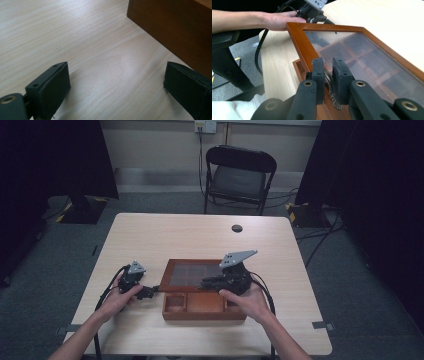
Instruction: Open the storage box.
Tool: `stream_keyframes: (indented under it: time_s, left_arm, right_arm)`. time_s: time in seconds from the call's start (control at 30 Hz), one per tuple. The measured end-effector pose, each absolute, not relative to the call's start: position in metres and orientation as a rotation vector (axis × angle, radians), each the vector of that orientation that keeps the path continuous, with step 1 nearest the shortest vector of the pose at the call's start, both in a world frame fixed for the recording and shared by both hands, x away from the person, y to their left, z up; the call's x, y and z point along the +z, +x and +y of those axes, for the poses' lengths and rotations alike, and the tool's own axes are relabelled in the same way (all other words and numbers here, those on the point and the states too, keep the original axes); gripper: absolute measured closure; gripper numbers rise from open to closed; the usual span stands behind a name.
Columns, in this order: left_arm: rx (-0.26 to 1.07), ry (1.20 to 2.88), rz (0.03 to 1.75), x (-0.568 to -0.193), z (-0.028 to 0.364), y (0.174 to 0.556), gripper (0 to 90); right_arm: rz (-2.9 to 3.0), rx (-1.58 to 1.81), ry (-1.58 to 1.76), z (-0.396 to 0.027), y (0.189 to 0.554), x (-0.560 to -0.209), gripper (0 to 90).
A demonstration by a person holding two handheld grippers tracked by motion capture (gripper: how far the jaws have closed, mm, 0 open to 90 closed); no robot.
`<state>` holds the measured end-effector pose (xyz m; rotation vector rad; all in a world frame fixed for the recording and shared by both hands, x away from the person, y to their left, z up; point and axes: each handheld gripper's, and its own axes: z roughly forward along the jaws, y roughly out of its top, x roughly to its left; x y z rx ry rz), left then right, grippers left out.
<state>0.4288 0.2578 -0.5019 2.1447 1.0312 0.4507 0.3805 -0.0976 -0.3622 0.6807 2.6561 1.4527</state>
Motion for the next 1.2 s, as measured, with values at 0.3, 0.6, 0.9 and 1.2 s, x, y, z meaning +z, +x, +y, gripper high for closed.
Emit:
stream_keyframes:
  time_s: [0.3,0.6,0.9,1.2]
  left_arm:
    - [0.449,2.145,1.032,-0.502,0.258,0.429,6.1]
    - [0.447,2.133,1.039,-0.502,0.257,0.429,6.1]
    - [0.446,2.133,1.038,-0.502,0.257,0.429,5.9]
    - [0.453,2.145,1.033,-0.502,0.258,0.429,5.9]
  right_arm:
    - [2.641,1.485,0.683,-0.099,0.383,-0.360,81.3]
    - [2.623,1.495,0.690,-0.099,0.388,-0.352,81.4]
    - [2.612,1.504,0.693,-0.100,0.393,-0.346,81.6]
    - [2.597,1.521,0.690,-0.100,0.398,-0.342,81.7]
